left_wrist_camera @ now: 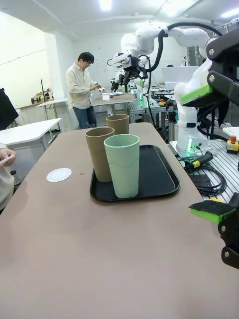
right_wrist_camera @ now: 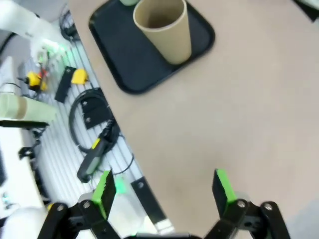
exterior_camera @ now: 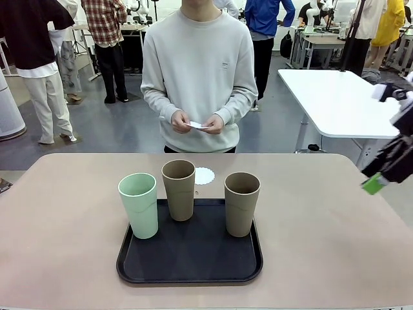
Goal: Place coasters on the table and set cups on them.
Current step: Pick up one Reusable plastic cup and place it on a coaster set by the human.
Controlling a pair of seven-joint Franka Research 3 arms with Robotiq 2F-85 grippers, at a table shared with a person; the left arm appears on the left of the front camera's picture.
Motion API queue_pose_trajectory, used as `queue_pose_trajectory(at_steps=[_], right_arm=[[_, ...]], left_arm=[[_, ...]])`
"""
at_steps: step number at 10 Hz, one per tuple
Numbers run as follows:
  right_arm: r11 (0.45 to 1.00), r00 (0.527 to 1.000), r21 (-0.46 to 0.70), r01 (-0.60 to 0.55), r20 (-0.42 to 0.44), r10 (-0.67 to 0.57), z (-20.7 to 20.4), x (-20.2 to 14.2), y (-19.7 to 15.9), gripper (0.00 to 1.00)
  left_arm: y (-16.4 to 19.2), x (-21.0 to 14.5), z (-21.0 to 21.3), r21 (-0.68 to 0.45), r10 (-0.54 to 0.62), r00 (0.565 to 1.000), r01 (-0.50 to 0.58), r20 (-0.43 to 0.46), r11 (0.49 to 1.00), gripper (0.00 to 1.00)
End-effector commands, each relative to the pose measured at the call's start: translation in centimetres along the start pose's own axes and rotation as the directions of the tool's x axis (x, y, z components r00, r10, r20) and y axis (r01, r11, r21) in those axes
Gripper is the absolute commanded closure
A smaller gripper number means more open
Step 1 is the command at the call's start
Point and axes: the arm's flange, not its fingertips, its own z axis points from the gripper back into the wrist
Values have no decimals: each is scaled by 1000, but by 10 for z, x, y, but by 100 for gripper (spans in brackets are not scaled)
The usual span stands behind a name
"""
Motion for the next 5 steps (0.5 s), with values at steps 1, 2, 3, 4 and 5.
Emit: queue_pose_trajectory(at_steps=[1,2,3,4,5], right_arm=[[994,989,-58,-89,111,95,-26,5,11,0],[990,980,-90,-111,154,124,-36,11,17,0],[994,979,-38,-104,175,109,-45,15,18,0],[998,976,29,-63,211,56,-48,14,18,0],[994,988,-67,-84,121,92,-12,30,11,0]], left_arm=[[1,0,0,-14,-19,1000,19,1,1000,0],[1,0,0,-14,-19,1000,19,1,1000,0],[1,0,0,-14,-19,1000,19,1,1000,0],[1,0,0,-14,-19,1000,19,1,1000,0],[1,0,0,-14,-19,1000,19,1,1000,0]])
